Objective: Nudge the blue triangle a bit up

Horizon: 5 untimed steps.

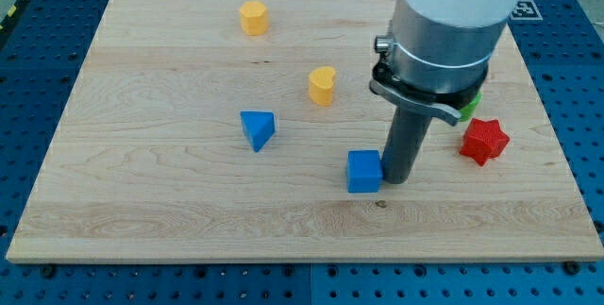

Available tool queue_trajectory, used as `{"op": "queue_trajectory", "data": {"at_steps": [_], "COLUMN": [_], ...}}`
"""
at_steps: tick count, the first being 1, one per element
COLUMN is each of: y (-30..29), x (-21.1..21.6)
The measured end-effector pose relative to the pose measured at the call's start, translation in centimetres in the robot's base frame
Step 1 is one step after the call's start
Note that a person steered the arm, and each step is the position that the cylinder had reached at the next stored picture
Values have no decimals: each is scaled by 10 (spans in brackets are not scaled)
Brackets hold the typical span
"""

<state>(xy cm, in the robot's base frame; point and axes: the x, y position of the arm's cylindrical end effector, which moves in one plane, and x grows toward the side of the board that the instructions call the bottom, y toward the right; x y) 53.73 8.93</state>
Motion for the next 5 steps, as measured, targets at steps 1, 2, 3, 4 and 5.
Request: {"op": "queue_trajectory", "data": {"at_steps": [1, 2, 3, 4, 5], "y": [-19, -27, -27, -16, -6], "x": [0, 0, 0, 11, 52]}}
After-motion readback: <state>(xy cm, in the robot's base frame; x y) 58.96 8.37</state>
